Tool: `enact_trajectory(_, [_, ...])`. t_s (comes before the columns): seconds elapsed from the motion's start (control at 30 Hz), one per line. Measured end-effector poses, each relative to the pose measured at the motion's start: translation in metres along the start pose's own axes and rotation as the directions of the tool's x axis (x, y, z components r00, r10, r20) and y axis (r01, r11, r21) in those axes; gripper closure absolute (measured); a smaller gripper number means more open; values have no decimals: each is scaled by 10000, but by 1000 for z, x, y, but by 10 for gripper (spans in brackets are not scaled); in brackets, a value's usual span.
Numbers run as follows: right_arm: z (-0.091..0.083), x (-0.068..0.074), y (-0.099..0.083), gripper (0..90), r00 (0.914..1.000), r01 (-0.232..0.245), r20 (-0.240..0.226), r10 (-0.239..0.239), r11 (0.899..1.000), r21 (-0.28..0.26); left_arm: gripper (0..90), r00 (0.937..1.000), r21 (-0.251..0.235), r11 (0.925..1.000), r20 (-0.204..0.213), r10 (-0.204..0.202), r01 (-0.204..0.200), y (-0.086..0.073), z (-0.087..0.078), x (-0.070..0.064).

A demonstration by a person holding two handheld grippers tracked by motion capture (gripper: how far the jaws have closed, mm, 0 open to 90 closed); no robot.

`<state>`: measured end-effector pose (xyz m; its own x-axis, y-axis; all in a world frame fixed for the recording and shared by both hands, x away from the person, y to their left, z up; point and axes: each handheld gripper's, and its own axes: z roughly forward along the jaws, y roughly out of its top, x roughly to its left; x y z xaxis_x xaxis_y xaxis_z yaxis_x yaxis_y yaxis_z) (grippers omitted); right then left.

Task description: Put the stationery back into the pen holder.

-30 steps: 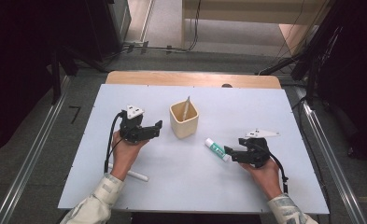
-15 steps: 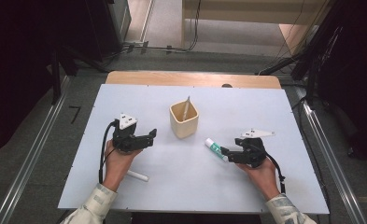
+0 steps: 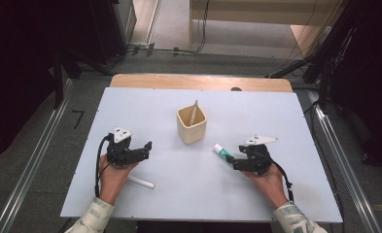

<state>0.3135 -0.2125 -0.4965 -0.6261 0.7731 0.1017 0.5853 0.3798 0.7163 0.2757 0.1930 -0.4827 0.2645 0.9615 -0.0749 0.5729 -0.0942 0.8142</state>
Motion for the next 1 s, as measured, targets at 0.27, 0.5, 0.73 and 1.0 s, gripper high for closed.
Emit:
enact_trajectory(0.27, [5,5,2,343,9994,325,-84,-324,9994,124,192,9999,-51,9999,-61,-147,146,-2,0,3])
enact_trajectory(0.5, [10,7,3,323,9990,456,-17,-456,9986,272,192,9998,-66,9999,-89,-155,155,-3,0,5])
enact_trajectory(0.73, [17,9,3,304,9978,655,94,-660,9967,476,192,9999,-69,9998,-46,-166,165,-3,1,4])
enact_trajectory(1.0, [25,13,3,315,9951,937,260,-958,9929,729,192,9999,0,9999,-23,-163,163,-4,1,4])
